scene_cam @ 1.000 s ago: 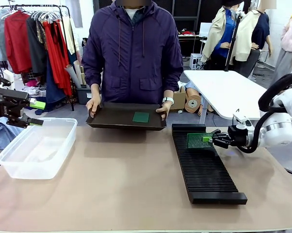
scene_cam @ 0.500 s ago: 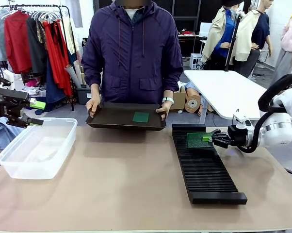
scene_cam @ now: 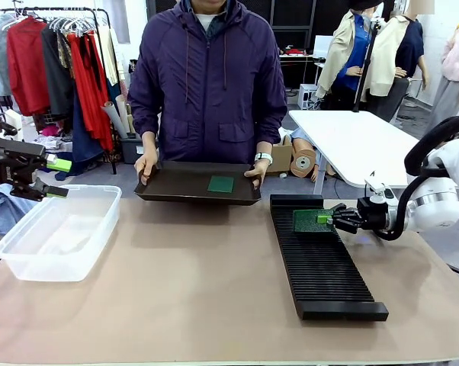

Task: Sort PCBs into racks and boxes based on the side picked up.
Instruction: If the short side of the Blank PCB is picked up, insert it into the PCB Rack ; if the long side is picked up, place it in the Organizing box, then pick up the Blank PCB handed by the Human.

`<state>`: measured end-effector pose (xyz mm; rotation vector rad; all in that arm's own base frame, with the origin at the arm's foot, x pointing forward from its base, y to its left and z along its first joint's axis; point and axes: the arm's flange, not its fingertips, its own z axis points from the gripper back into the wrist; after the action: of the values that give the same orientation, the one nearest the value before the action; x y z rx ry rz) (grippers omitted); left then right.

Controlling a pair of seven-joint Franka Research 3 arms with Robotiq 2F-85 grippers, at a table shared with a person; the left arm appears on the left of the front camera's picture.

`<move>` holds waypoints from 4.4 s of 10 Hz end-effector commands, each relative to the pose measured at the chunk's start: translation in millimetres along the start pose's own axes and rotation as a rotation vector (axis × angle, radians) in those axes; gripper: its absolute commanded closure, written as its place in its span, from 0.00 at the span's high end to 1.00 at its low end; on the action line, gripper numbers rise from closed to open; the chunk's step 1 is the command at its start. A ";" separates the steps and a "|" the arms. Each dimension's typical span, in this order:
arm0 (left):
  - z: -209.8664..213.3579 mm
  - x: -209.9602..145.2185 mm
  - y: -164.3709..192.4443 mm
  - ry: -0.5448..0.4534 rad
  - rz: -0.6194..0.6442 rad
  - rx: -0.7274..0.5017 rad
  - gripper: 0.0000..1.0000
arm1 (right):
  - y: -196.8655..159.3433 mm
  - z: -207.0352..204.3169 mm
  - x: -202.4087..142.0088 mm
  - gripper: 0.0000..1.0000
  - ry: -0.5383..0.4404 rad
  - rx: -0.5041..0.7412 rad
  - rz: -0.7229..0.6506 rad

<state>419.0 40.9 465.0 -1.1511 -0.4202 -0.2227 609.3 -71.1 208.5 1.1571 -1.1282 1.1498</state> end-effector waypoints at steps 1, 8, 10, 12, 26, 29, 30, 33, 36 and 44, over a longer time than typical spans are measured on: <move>1.7 0.0 -2.1 0.000 0.001 -0.010 1.00 | -10.8 -6.6 -5.2 0.00 0.032 -0.006 -0.011; 1.7 0.0 -2.1 0.000 0.001 -0.010 1.00 | -20.4 -1.3 -5.8 0.13 0.019 0.010 -0.022; 1.7 0.0 -2.1 0.000 0.001 -0.010 1.00 | -19.0 0.7 -0.6 0.53 -0.007 0.005 -0.012; 1.7 0.0 -2.1 0.000 0.001 -0.010 1.00 | -17.5 2.4 4.2 0.93 -0.023 0.001 0.010; 1.7 0.0 -2.1 0.000 0.001 -0.010 1.00 | -14.0 2.9 -0.3 1.00 -0.010 0.012 -0.003; 1.7 0.0 -2.1 0.000 0.001 -0.010 1.00 | -14.0 2.9 -0.3 1.00 -0.010 0.012 -0.003; 1.7 0.0 -2.1 0.000 0.001 -0.010 1.00 | -14.0 2.9 -0.3 1.00 -0.010 0.012 -0.003; 1.7 0.0 -2.1 0.000 0.001 -0.010 1.00 | -14.0 2.9 -0.3 1.00 -0.010 0.012 -0.003; 1.7 0.0 -2.1 0.000 0.001 -0.010 1.00 | -14.0 2.9 -0.3 1.00 -0.010 0.012 -0.003; 1.7 0.0 -2.1 0.000 0.001 -0.010 1.00 | 2.4 -20.2 56.4 1.00 0.004 0.019 -0.029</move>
<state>419.0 40.9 465.0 -1.1511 -0.4202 -0.2227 619.0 -53.2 261.0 1.1866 -1.1207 1.1712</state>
